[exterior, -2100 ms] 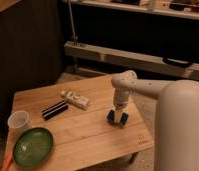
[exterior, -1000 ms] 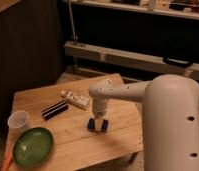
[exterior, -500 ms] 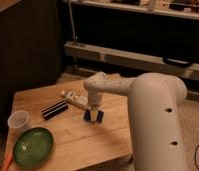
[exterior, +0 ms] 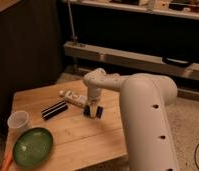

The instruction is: Wipe the white sponge on the table

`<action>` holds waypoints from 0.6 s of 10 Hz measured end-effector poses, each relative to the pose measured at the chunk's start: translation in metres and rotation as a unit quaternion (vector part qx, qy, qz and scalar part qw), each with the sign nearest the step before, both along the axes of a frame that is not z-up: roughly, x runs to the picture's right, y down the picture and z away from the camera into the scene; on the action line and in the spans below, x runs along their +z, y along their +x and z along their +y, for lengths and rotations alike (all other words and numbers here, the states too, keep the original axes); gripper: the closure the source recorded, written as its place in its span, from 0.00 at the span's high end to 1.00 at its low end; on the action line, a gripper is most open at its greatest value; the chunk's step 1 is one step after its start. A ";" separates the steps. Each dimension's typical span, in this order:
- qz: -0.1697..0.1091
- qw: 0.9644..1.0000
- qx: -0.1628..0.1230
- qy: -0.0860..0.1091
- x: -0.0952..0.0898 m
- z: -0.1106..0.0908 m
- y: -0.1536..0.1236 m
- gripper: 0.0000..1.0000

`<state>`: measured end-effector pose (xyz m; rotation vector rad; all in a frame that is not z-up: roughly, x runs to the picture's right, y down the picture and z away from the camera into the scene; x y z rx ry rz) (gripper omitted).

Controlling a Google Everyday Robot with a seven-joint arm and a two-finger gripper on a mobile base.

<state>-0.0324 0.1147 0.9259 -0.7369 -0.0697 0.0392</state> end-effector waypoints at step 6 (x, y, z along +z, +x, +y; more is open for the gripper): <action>0.086 0.995 0.046 0.022 0.017 -0.029 0.107 0.06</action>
